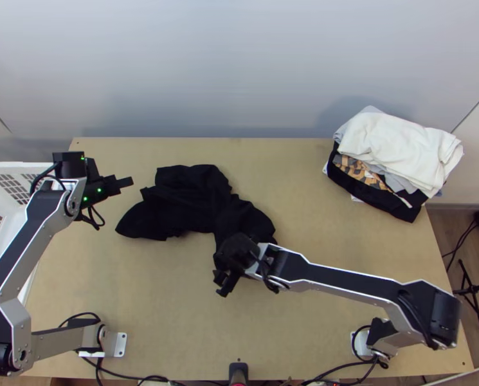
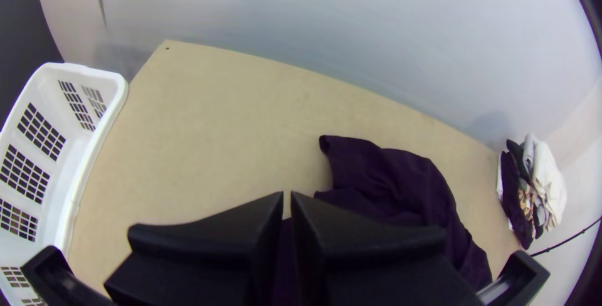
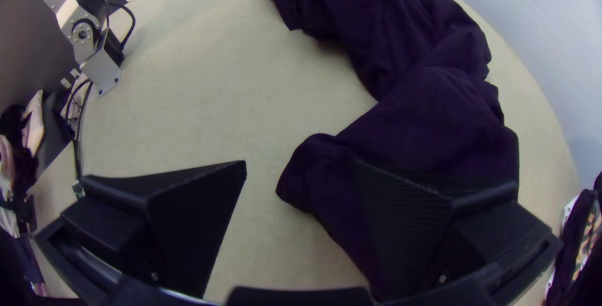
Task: Fold the t-shirt
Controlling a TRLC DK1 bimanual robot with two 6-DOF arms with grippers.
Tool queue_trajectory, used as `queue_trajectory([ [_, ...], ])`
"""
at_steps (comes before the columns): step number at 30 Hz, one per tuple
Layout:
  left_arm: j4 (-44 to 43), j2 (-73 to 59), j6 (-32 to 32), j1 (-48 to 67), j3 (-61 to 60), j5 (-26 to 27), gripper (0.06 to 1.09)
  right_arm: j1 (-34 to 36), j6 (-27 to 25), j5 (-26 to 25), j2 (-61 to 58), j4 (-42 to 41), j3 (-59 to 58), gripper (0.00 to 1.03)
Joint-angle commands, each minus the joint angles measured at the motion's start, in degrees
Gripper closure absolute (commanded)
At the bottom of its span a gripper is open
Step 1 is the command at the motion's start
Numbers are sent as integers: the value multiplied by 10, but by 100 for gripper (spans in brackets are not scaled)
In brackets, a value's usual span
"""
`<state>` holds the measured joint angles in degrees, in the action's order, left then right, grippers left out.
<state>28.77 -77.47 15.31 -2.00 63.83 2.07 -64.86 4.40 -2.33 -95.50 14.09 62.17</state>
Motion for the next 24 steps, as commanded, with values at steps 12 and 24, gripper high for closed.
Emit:
queue_trajectory([
  [12,-8,10,-6,-5,-19,0,92,48,-10,-28,-70,-56,20,100],
  [24,-6,5,-10,-8,11,0,92,178,-9,-171,-6,-113,173,100],
])
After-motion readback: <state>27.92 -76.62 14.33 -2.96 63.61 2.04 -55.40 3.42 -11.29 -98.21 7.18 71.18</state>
